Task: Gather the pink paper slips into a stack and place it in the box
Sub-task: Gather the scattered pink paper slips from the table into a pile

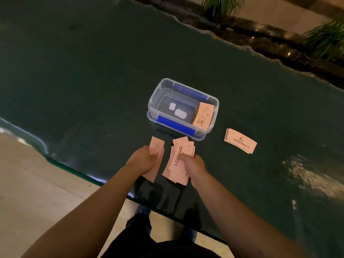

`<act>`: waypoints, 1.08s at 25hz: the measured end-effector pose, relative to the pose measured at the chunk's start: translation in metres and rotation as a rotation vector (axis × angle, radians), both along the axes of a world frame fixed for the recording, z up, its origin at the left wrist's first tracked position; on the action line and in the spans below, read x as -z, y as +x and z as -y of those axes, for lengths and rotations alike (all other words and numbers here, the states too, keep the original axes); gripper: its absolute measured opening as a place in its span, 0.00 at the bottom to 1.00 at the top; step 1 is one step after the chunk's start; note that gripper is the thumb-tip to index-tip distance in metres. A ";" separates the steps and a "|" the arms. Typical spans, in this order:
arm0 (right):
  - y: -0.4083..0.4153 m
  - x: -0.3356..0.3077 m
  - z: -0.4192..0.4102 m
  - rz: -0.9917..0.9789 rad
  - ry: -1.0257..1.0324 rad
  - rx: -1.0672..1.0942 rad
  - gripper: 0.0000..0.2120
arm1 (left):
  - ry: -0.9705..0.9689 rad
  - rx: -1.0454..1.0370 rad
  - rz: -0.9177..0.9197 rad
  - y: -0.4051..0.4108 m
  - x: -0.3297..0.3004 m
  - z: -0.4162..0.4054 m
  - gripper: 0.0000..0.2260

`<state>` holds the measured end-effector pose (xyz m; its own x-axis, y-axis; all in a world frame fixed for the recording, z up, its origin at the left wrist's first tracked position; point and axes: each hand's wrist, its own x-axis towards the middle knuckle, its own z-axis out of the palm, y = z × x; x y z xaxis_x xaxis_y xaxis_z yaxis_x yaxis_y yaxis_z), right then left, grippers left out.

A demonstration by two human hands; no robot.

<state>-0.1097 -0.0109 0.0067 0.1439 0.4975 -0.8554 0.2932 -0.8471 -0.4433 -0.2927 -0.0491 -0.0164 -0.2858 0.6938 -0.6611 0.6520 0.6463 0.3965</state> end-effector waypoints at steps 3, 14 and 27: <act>-0.001 -0.003 -0.002 0.008 -0.006 -0.056 0.22 | 0.063 -0.138 0.166 0.000 -0.009 0.003 0.18; -0.003 -0.006 0.001 -0.134 0.039 -0.026 0.13 | 0.095 -0.158 0.285 0.045 -0.030 -0.021 0.18; -0.038 -0.007 0.000 -0.107 -0.003 0.000 0.25 | 0.008 -0.357 0.403 0.054 -0.028 -0.012 0.22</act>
